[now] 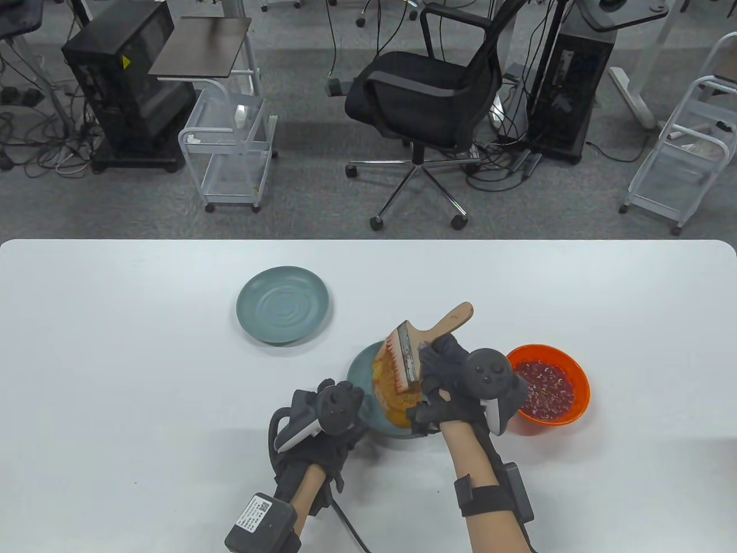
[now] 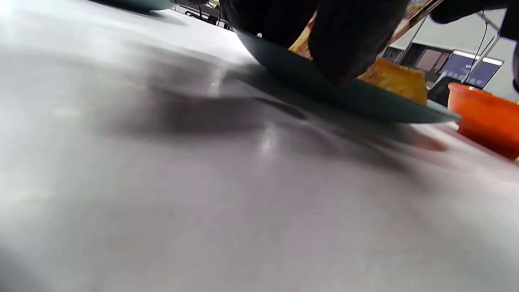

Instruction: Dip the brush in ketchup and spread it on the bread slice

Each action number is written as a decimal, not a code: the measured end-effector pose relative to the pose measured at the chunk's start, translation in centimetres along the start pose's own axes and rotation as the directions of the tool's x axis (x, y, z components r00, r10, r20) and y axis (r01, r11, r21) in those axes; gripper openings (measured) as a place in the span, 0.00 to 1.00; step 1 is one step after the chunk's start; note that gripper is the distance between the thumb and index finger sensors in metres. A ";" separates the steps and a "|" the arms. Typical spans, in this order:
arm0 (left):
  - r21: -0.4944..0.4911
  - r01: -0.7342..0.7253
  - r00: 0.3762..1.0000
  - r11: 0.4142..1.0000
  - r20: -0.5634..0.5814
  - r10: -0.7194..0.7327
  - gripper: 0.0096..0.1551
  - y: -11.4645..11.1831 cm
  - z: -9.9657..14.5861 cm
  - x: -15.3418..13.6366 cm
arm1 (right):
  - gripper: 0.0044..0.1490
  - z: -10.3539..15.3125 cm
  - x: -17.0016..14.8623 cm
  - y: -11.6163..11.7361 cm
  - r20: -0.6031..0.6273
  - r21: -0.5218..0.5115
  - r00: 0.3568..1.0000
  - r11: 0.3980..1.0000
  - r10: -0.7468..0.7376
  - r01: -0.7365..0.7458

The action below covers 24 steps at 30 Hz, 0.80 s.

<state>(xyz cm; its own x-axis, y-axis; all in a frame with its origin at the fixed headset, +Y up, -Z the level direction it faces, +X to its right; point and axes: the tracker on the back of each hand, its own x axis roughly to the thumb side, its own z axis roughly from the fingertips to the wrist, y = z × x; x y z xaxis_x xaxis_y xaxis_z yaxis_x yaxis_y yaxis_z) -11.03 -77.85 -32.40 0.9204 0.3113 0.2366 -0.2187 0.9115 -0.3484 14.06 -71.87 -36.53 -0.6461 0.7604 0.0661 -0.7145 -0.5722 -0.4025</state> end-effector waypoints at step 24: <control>-0.025 0.005 1.000 1.000 0.003 -0.005 0.35 -0.6 0.0 0.2 | 0.29 0.1 -0.1 -1.2 0.059 -0.077 0.998 0.997 0.034 -0.029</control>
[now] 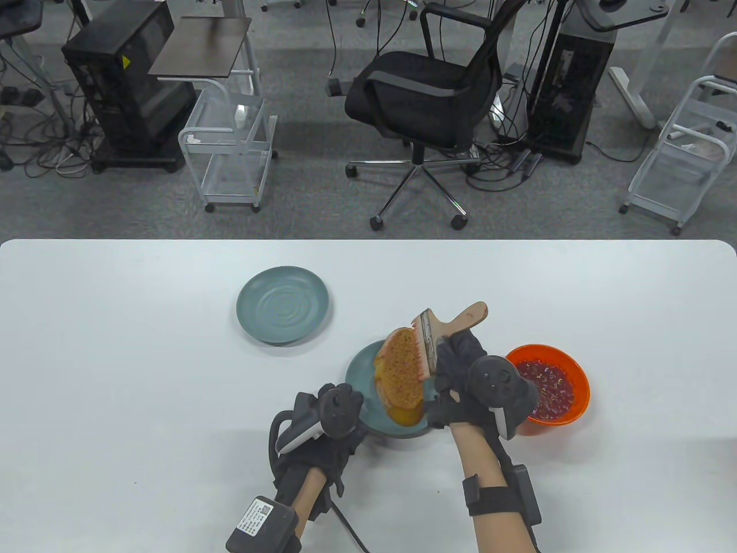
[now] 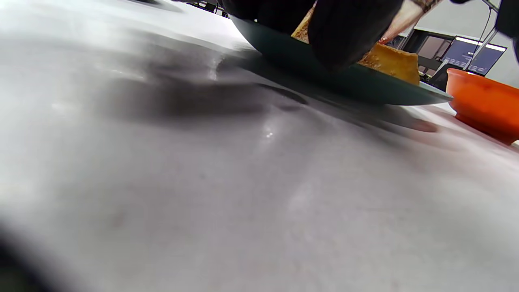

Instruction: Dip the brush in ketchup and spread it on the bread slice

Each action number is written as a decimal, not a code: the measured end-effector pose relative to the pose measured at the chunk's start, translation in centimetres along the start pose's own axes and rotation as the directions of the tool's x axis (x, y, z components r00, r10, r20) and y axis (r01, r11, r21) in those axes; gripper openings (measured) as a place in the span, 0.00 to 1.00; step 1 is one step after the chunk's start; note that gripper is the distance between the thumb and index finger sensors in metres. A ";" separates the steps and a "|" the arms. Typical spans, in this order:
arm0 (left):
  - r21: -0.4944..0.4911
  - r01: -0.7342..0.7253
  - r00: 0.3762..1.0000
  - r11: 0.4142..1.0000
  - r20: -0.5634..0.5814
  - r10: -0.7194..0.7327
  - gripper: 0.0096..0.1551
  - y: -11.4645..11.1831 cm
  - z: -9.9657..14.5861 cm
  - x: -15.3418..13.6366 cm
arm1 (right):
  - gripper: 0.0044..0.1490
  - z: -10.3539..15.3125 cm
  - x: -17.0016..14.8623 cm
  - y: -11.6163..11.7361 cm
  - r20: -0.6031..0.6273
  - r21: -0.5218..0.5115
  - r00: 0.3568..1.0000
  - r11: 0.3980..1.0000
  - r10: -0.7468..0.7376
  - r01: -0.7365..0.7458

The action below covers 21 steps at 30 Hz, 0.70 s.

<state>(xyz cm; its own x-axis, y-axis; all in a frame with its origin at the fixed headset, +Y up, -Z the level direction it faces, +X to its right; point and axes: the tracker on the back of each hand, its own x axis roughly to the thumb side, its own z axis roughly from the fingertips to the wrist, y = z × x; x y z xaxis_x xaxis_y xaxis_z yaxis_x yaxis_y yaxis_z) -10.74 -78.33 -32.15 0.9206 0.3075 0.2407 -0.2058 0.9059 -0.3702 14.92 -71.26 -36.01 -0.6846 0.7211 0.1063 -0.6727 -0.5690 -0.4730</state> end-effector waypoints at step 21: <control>0.012 -0.025 1.000 1.000 0.010 0.025 0.36 -0.4 0.1 -0.2 | 0.29 0.7 -0.4 2.6 -0.117 0.141 0.979 0.972 -0.169 0.185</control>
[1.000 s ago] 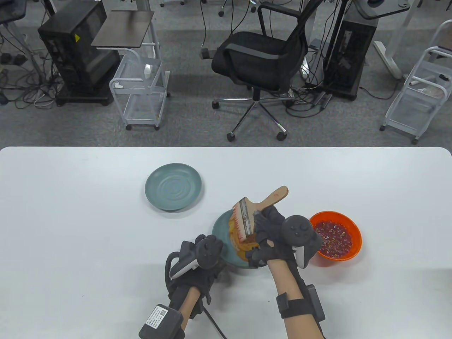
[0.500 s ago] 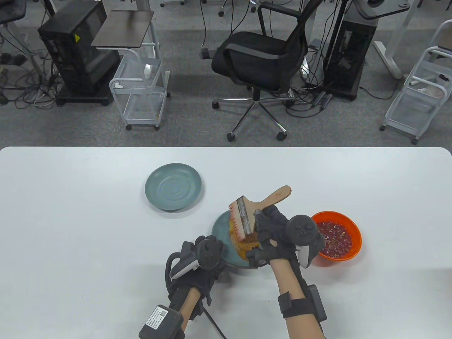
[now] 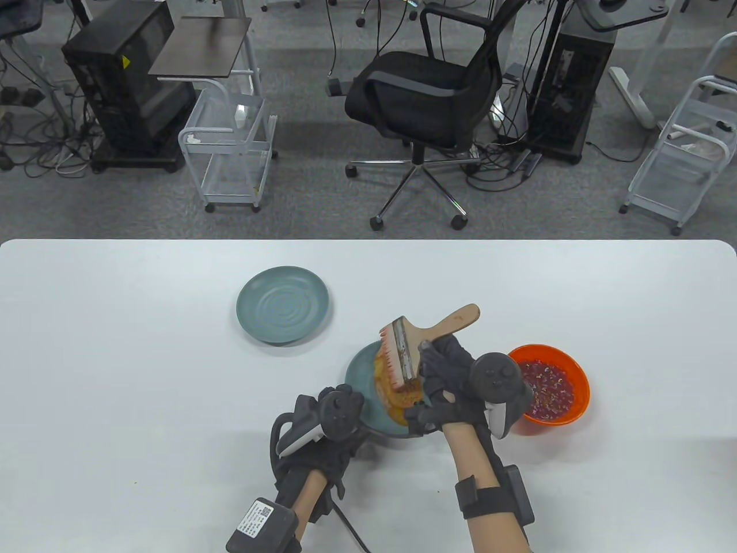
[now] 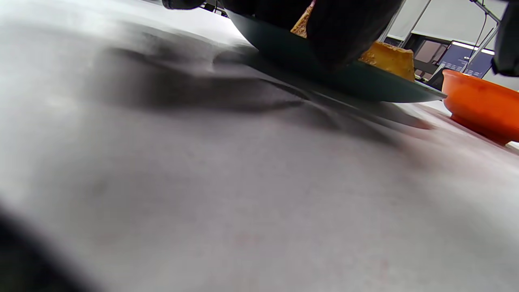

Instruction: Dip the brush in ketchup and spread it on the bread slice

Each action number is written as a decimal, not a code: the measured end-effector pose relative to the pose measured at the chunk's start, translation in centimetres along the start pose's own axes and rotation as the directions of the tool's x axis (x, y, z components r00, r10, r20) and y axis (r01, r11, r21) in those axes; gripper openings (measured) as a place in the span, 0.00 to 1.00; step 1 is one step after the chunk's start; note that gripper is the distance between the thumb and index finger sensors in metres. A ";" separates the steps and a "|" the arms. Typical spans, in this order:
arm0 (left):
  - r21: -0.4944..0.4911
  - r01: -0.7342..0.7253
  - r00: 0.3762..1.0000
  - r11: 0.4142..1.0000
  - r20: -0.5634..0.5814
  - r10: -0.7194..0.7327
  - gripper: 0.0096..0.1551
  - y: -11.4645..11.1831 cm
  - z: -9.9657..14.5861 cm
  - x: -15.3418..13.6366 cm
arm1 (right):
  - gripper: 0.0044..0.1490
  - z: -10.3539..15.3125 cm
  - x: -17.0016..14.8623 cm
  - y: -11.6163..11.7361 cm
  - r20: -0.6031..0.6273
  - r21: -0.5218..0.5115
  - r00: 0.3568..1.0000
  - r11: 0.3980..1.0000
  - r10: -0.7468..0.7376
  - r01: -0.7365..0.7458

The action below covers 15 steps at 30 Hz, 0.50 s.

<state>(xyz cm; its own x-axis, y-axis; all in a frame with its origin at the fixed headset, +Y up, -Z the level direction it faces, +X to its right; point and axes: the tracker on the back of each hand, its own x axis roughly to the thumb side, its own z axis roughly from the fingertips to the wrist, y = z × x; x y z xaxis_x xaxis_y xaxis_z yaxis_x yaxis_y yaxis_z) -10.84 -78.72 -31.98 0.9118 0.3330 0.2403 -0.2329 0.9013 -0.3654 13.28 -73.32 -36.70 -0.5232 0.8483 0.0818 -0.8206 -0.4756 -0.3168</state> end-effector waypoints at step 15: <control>0.023 -0.031 1.000 0.999 0.003 0.031 0.34 -0.2 0.0 -0.3 | 0.29 0.1 0.0 -0.5 -0.014 -0.016 0.999 0.999 -0.042 0.042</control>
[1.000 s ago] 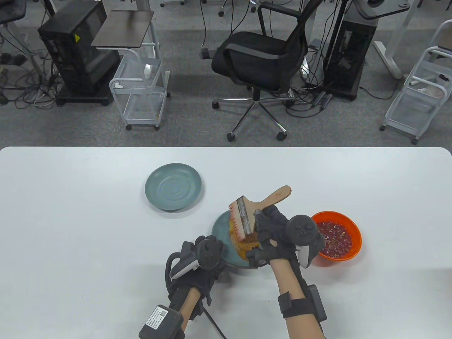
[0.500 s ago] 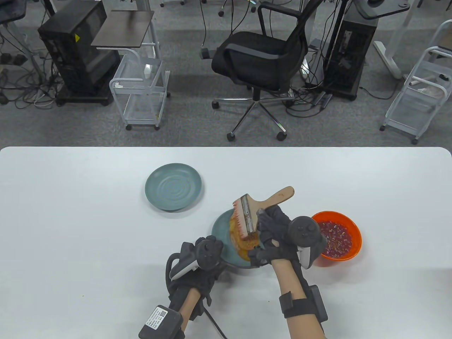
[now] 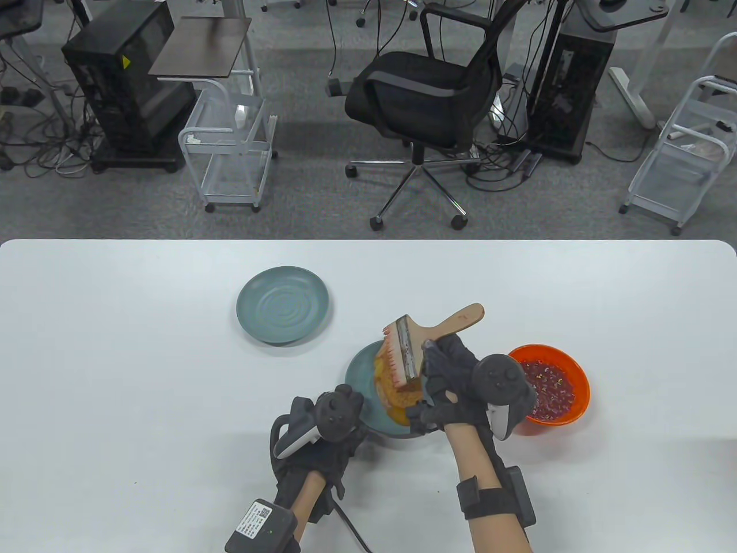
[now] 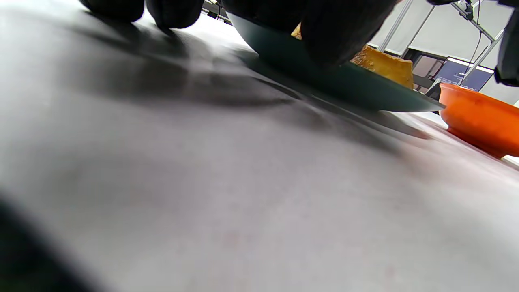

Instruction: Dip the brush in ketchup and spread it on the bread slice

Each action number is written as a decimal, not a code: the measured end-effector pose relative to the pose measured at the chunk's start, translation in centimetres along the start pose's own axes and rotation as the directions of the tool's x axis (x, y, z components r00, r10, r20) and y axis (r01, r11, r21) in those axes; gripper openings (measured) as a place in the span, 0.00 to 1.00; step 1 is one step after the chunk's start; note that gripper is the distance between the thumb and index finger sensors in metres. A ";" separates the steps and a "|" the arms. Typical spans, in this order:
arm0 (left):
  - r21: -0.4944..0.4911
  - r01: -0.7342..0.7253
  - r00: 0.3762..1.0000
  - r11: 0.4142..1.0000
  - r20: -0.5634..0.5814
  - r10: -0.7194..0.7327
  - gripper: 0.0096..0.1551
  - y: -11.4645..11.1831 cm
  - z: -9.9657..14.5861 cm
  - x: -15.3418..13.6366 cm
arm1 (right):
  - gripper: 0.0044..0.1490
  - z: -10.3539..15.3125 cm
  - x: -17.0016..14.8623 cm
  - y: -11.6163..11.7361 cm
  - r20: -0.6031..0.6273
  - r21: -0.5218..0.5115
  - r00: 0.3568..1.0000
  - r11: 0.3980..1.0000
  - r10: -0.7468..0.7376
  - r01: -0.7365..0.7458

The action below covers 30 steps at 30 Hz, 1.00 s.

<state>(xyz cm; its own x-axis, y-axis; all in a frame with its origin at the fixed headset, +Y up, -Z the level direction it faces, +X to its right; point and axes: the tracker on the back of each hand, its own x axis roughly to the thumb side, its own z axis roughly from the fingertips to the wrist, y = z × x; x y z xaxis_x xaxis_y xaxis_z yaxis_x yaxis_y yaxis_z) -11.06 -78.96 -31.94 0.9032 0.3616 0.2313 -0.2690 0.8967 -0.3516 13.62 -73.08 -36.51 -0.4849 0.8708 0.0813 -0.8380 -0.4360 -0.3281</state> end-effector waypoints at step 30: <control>-0.028 0.001 1.000 1.000 -0.019 -0.001 0.34 0.0 0.0 0.0 | 0.29 0.0 0.3 -1.3 0.111 -0.091 0.987 0.990 0.119 -0.109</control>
<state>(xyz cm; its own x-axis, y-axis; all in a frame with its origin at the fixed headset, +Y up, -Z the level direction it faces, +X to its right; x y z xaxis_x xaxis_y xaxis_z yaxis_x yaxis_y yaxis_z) -11.08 -78.98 -31.94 0.9098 0.3556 0.2142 -0.2591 0.8895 -0.3764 14.57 -72.28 -36.09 -0.6062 0.7818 0.1459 -0.7536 -0.5061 -0.4194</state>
